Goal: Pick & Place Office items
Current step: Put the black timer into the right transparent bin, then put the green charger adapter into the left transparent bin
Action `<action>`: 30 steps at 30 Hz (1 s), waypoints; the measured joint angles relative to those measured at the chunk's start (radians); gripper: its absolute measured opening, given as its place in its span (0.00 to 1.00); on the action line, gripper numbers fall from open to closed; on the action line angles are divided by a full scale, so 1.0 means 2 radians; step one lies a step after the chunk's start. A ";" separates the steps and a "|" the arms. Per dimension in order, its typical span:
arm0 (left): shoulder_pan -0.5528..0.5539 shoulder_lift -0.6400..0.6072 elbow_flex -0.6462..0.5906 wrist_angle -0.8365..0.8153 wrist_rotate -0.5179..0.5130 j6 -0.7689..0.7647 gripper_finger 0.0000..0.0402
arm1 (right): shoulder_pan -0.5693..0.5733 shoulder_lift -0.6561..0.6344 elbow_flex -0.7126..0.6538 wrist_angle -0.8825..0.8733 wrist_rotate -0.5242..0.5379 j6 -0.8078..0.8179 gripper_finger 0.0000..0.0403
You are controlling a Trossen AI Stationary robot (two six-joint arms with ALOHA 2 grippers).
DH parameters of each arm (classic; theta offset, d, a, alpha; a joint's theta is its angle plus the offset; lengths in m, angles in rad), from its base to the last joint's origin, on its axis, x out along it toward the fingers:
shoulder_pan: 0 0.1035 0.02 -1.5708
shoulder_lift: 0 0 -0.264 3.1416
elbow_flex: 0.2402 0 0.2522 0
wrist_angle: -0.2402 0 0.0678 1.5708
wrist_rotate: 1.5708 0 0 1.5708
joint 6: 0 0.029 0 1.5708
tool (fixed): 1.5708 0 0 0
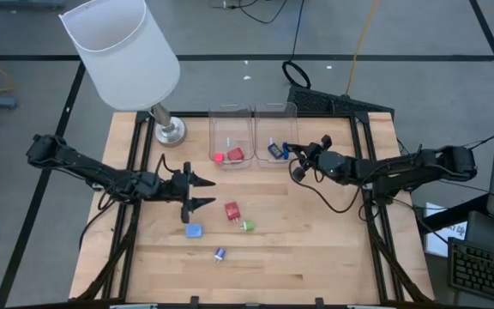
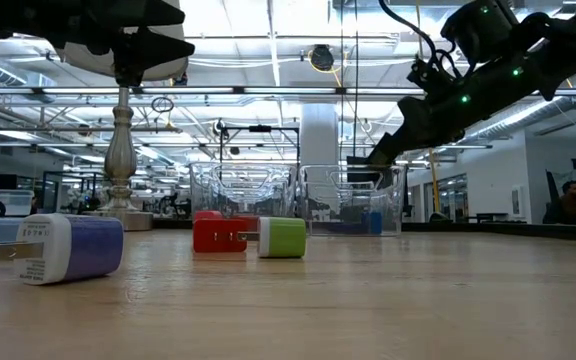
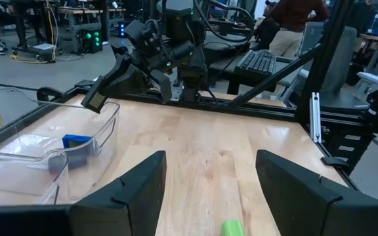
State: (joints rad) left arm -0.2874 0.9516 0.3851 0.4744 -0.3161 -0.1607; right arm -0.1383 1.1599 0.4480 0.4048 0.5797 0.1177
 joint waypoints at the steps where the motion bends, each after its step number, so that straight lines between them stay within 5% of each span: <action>1: 0.000 0.000 0.000 0.000 0.000 -0.002 0.60 | 0.000 0.000 0.000 0.000 0.000 -0.001 0.16; 30: 0.000 0.000 0.000 0.000 0.000 -0.011 0.60 | 0.000 0.000 0.000 -0.013 0.000 0.019 0.29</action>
State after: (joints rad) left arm -0.2874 0.9516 0.3859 0.4747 -0.3161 -0.1833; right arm -0.1387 1.1596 0.4480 0.3794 0.5799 0.1566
